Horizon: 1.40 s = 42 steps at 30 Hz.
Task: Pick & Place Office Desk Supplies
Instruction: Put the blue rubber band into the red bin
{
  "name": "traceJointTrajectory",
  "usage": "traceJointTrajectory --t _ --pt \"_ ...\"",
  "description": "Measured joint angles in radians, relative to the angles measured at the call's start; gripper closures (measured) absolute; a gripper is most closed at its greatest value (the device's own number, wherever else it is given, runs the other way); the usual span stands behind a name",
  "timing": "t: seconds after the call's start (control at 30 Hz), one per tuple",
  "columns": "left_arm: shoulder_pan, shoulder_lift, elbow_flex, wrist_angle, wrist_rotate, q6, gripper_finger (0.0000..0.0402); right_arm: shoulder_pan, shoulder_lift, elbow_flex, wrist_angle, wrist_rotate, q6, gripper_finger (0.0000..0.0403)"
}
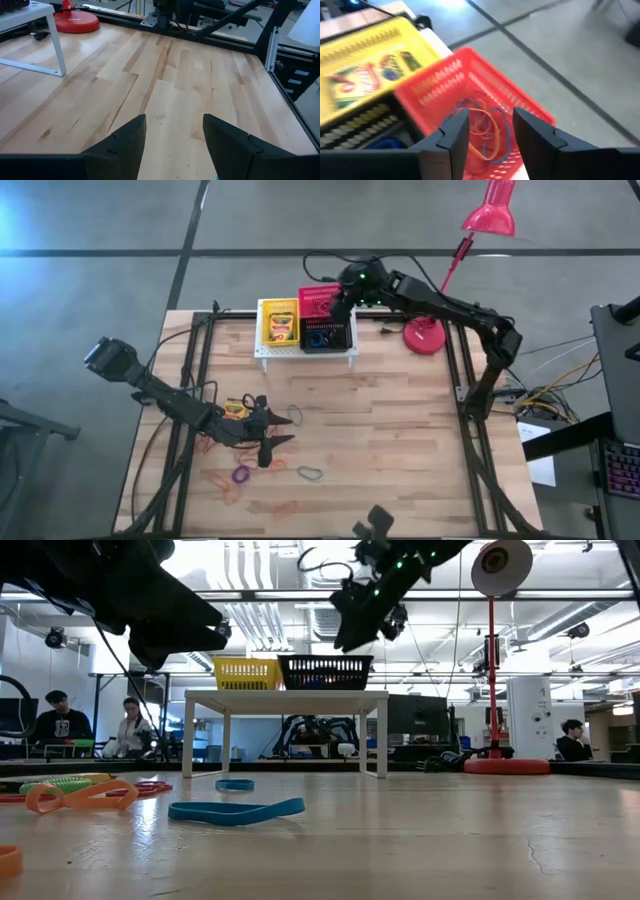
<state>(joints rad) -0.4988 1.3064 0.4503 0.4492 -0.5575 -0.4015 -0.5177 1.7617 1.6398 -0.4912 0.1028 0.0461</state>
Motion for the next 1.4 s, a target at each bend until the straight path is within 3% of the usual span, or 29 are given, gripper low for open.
traceJointTrajectory --t 0.23,0.43,0.63,0.73,0.93,1.13,1.27,1.4 --pt "-0.001 0.0 0.0 -0.003 0.0 0.0 0.0199 0.242 -0.141 -0.112 0.012 0.02 -0.051 0.0262" --pt "-0.004 0.0 0.0 -0.006 0.001 -0.022 0.0199 0.566 -0.223 -0.32 0.135 0.246 -0.028 0.0286" --pt "-0.005 0.0 0.0 -0.008 0.001 -0.05 0.0199 0.824 -0.204 -0.567 0.457 0.286 0.072 0.0306" --pt "-0.009 0.0 0.0 -0.006 0.007 -0.078 0.0199 0.912 -0.142 -0.665 0.66 0.22 0.083 0.0312" --pt "-0.039 0.0 0.0 -0.002 0.043 -0.124 0.0199 0.995 0.06 -0.742 0.988 0.166 0.209 0.0306" --pt "-0.093 0.0 0.0 -0.003 0.044 -0.143 0.02 0.995 0.233 -0.671 0.989 0.162 0.31 0.0247" --pt "-0.132 0.0 0.0 -0.005 0.044 -0.15 0.02 0.996 0.333 -0.588 0.986 0.161 0.291 0.0207" --pt "-0.168 0.0 0.0 -0.005 0.043 -0.151 0.02 0.995 0.401 -0.491 0.87 0.165 0.245 0.019"
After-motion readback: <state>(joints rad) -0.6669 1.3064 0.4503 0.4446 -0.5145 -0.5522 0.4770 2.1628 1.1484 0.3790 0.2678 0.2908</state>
